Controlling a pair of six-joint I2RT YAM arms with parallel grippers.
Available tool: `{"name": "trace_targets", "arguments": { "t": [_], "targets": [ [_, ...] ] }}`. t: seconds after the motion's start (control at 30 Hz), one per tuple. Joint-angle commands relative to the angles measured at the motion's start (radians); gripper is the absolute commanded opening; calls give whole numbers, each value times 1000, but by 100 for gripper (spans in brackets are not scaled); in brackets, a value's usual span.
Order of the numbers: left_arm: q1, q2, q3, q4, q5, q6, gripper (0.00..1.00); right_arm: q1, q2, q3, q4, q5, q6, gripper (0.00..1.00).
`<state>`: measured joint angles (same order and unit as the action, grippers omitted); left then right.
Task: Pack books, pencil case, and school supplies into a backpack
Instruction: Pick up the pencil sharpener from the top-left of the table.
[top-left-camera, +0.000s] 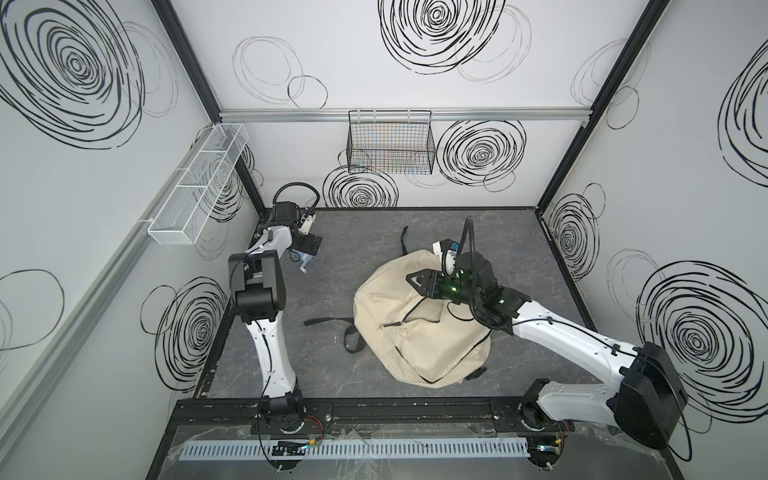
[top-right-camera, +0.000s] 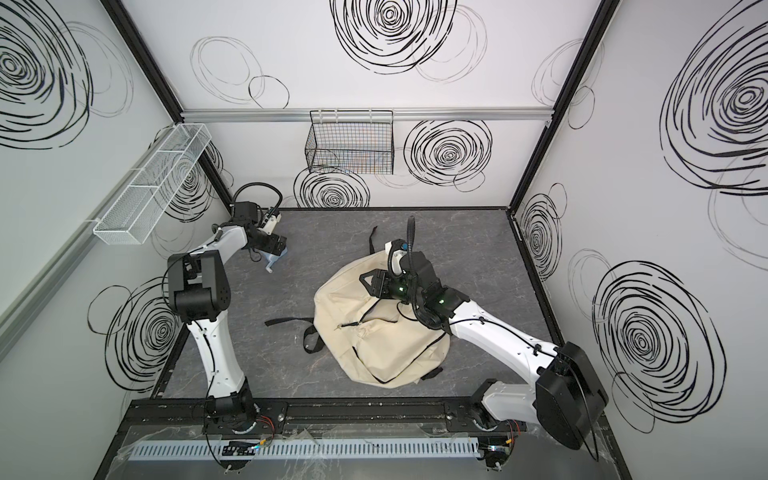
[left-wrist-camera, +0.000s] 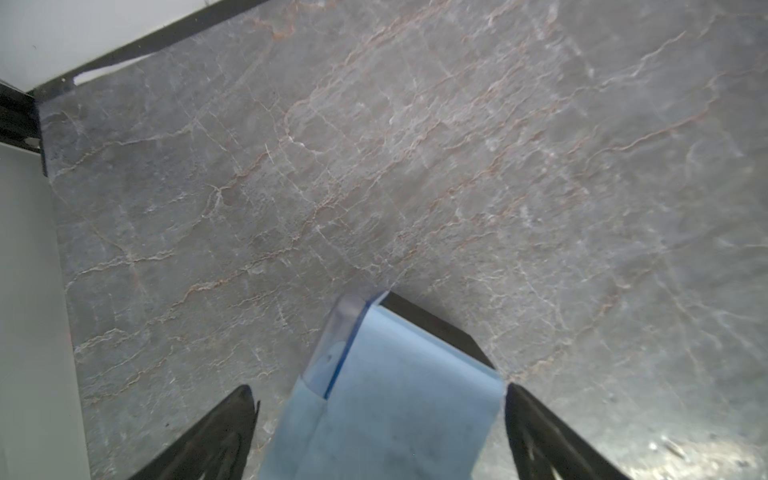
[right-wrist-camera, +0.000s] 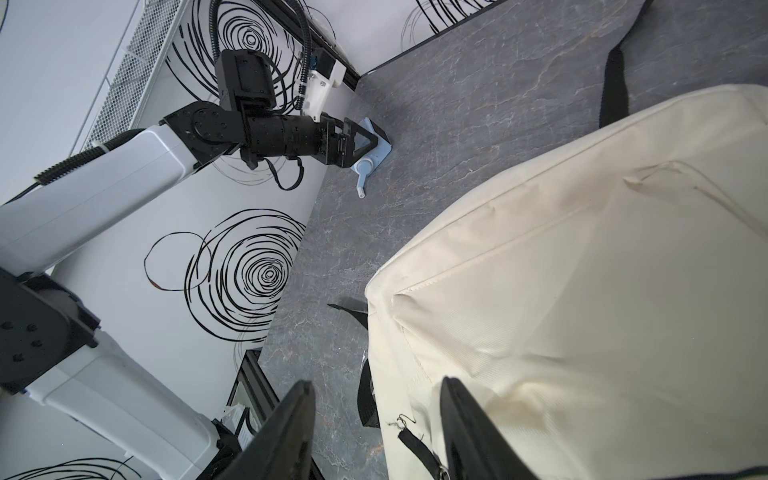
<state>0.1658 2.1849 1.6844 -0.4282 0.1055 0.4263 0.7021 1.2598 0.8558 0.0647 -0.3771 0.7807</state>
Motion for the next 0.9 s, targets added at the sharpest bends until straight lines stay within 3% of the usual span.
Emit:
{"name": "trace_targets", "arguments": {
  "t": [0.0,0.1,0.43,0.57,0.73,0.87],
  "targets": [
    [14,28,51,-51,-28,21,96,6,13,35,9,-15,-20,52],
    [11,50,53,-66,-25,23,100,7,18,37,11,-21,-19,52],
    [1,11,9,-66,31,12,73,7,9,32,17,-21,-12,52],
    [6,-18,12,-61,45,-29,72,3,-2,52,0,-10,-35,52],
    [5,-134,-21,-18,150,-125,68,-23,-23,91,4,9,-69,53],
    [-21,-322,-131,91,294,-213,66,-63,-13,158,-3,-28,-91,57]
  ]
}}
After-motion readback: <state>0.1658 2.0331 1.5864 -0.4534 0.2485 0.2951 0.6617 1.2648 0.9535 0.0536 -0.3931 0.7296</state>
